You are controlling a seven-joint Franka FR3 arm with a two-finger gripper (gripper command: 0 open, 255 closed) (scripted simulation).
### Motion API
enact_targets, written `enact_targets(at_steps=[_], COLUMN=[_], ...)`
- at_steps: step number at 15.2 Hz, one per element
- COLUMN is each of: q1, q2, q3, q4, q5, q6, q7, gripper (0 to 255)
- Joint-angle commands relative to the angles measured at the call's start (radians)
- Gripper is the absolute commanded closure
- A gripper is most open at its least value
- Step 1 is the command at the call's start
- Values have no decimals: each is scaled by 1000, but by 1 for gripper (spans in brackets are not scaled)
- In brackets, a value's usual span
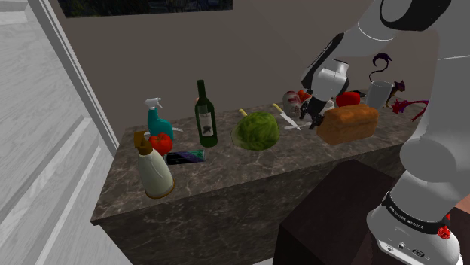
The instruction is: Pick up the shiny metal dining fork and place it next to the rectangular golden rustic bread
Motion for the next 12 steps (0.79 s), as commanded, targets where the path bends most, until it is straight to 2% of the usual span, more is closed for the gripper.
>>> enact_targets(at_steps=[1,5,12], q1=[0,11,11], q2=[0,-119,-119], q3=[0,-49,-48], q4=[0,-25,-25], q5=[0,-89,-90], q6=[0,-89,-89], q7=[0,62,63], gripper=[0,0,0])
